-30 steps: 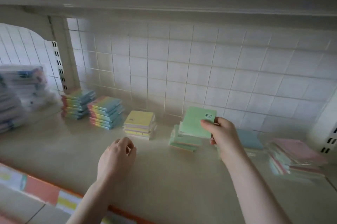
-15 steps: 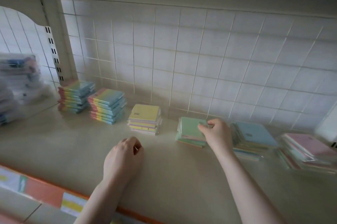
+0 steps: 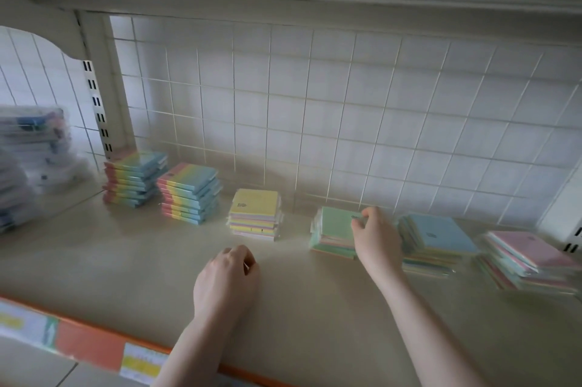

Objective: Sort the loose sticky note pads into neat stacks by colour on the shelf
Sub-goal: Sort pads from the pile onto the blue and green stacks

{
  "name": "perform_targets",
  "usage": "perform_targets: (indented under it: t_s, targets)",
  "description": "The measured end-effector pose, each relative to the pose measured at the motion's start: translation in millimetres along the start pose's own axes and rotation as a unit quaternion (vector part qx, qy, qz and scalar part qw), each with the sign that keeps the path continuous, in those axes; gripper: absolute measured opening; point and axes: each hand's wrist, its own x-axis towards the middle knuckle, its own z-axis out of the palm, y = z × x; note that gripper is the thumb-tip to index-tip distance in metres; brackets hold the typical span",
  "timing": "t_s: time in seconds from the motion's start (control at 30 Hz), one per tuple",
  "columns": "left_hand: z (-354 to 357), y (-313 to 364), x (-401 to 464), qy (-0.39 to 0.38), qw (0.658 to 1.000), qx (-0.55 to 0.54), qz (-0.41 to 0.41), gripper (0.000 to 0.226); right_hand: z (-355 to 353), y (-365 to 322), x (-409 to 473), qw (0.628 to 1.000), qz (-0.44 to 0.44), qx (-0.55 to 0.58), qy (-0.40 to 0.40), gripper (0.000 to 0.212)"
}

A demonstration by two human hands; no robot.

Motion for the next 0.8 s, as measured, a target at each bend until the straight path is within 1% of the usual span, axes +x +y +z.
perform_targets:
  t_s: [0.07, 0.17, 0.2, 0.27, 0.33, 0.43, 0.57, 0.63, 0.73, 0.8]
  targets:
    - [-0.6, 0.5, -0.5, -0.005, 1.0, 0.004, 0.007, 0.016, -2.5, -3.1, -4.8, 0.997, -0.036, -0.066, 0.013, 0.028]
    - [-2.1, 0.1, -1.7, -0.016, 1.0, 0.003, 0.02, 0.017, -19.1, -10.1, -17.0, 0.984, -0.081, -0.154, 0.04, 0.041]
    - [-2.2, -0.8, -1.9, -0.018, 1.0, 0.002, 0.024, 0.018, -28.5, -11.5, -21.3, 0.979, -0.101, -0.161, 0.068, 0.039]
    - [-2.1, -3.0, -2.4, -0.02, 0.999, -0.002, 0.035, 0.018, -45.2, -8.7, -30.1, 0.965, -0.166, -0.15, 0.139, 0.03]
    - [-2.4, -4.3, -2.9, -0.017, 0.999, -0.012, 0.043, 0.017, -55.0, 4.4, -40.1, 0.943, -0.206, -0.163, 0.204, 0.032]
    - [-2.1, -1.8, -4.5, -0.009, 0.998, -0.038, 0.048, 0.016, -65.2, 31.7, -58.3, 0.944, -0.189, -0.181, 0.201, 0.039]
    - [0.7, 12.2, -14.3, 0.0, 0.995, -0.071, 0.072, 0.015, -78.3, 78.9, -78.8, 0.951, -0.139, -0.194, 0.199, 0.034]
    - [1.0, 26.1, -22.8, 0.004, 0.993, -0.078, 0.09, 0.017, -89.7, 104.2, -88.4, 0.955, -0.1, -0.188, 0.204, 0.027]
    - [3.5, 56.3, -41.5, 0.011, 0.988, -0.083, 0.133, 0.022, -112.8, 142.7, -102.9, 0.953, -0.057, -0.194, 0.223, 0.022]
    - [8.6, 80.4, -57.2, 0.019, 0.983, -0.084, 0.159, 0.026, -130.1, 168.8, -111.8, 0.953, -0.032, -0.2, 0.226, 0.029]
